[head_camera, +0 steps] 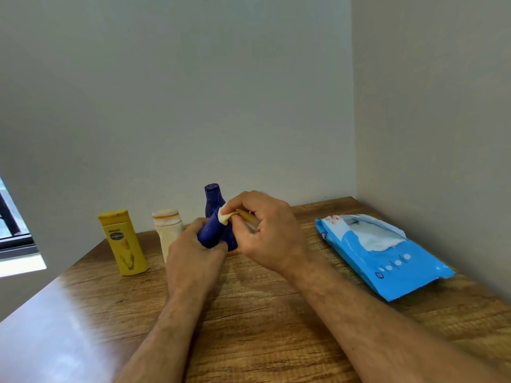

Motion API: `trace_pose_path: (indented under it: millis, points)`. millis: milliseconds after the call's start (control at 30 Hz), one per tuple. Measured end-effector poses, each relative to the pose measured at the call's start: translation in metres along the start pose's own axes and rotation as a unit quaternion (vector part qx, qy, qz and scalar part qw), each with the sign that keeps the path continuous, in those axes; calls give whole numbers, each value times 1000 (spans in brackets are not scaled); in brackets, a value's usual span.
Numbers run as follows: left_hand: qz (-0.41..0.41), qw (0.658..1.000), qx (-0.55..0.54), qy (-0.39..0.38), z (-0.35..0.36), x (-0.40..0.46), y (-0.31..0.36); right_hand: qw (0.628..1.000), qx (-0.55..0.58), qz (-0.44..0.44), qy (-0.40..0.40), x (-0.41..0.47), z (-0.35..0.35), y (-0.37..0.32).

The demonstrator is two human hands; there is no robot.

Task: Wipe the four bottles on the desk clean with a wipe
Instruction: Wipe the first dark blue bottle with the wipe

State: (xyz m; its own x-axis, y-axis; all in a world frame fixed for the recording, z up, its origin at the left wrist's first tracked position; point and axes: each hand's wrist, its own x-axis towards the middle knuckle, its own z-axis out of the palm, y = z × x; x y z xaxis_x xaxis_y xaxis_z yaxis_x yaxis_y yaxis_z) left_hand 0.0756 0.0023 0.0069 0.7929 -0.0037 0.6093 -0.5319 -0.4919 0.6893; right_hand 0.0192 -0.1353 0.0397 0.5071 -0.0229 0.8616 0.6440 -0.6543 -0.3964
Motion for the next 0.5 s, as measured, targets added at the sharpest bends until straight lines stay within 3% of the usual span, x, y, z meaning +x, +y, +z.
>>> trace_pose_path:
  millis: [233, 333, 500]
  points:
    - [10, 998, -66, 2, -3, 0, 6, 998, 1, 34, 49, 3, -4, 3]
    - [9, 996, -79, -25, -3, 0, 5, 999, 38, 18, 28, 3, -2, -1]
    - [-5, 982, -180, -59, -7, -2, 9, 994, 14, 102, -23, 2, -1, 8]
